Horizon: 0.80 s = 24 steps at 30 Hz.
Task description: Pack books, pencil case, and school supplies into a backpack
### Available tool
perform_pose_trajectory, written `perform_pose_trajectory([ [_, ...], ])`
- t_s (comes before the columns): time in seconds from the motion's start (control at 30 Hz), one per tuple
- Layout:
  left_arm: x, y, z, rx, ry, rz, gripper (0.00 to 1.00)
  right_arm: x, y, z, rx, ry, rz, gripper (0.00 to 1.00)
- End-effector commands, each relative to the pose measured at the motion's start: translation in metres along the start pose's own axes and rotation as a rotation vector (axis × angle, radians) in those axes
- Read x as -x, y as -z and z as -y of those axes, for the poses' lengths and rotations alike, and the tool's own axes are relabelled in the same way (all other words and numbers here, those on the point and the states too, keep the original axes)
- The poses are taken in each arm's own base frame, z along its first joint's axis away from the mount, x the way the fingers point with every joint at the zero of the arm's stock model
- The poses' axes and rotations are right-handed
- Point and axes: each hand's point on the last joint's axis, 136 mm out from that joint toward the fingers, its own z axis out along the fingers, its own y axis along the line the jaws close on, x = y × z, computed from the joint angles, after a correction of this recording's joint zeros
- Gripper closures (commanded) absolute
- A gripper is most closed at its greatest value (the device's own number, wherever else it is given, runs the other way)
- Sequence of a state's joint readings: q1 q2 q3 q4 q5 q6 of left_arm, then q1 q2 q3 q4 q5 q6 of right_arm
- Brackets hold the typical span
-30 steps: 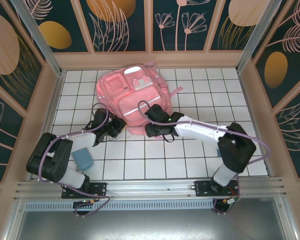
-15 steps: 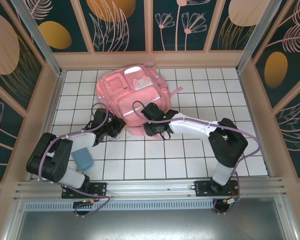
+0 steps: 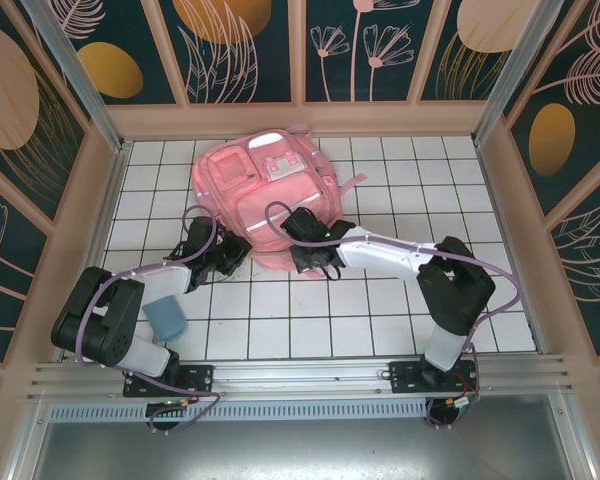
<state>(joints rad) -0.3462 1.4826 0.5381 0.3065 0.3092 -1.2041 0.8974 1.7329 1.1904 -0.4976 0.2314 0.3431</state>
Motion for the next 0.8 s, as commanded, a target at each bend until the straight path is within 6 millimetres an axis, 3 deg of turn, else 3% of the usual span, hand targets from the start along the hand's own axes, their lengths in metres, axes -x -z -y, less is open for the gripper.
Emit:
perform_pose_trajectory([
  [0.0,0.02,0.009,-0.003,0.029,-0.028,0.097,1.0,-0.009,0.023,0.071,-0.248,-0.106,0.011,1.0],
  [0.17,0.018,0.008,-0.001,0.02,-0.044,0.084,1.0,-0.008,0.031,0.119,-0.339,-0.245,0.035,1.0],
  [0.27,0.017,0.008,0.008,-0.006,-0.079,0.065,1.0,0.002,0.035,0.116,-0.319,-0.259,0.052,1.0],
  [0.33,0.018,0.009,0.014,-0.009,-0.106,0.061,1.0,0.004,0.037,0.098,-0.233,-0.225,0.052,1.0],
  [0.43,0.024,0.011,0.015,0.027,-0.134,0.084,1.0,-0.001,0.042,0.052,-0.029,-0.125,0.035,1.0],
  [0.47,0.027,0.012,0.011,0.063,-0.134,0.098,0.95,-0.004,0.046,0.035,0.04,-0.087,0.035,1.0],
  [0.53,0.034,0.021,-0.004,0.142,-0.124,0.144,0.69,-0.009,0.05,0.004,0.158,-0.031,0.044,1.0],
  [0.6,0.037,0.032,-0.018,0.211,-0.131,0.183,0.5,-0.008,0.053,-0.025,0.262,-0.004,0.062,1.0],
  [0.67,0.039,0.044,-0.026,0.248,-0.14,0.212,0.39,0.001,0.056,-0.053,0.365,0.0,0.091,1.0],
  [0.77,0.037,0.062,-0.034,0.285,-0.124,0.241,0.32,0.022,0.059,-0.089,0.431,0.018,0.158,1.0],
])
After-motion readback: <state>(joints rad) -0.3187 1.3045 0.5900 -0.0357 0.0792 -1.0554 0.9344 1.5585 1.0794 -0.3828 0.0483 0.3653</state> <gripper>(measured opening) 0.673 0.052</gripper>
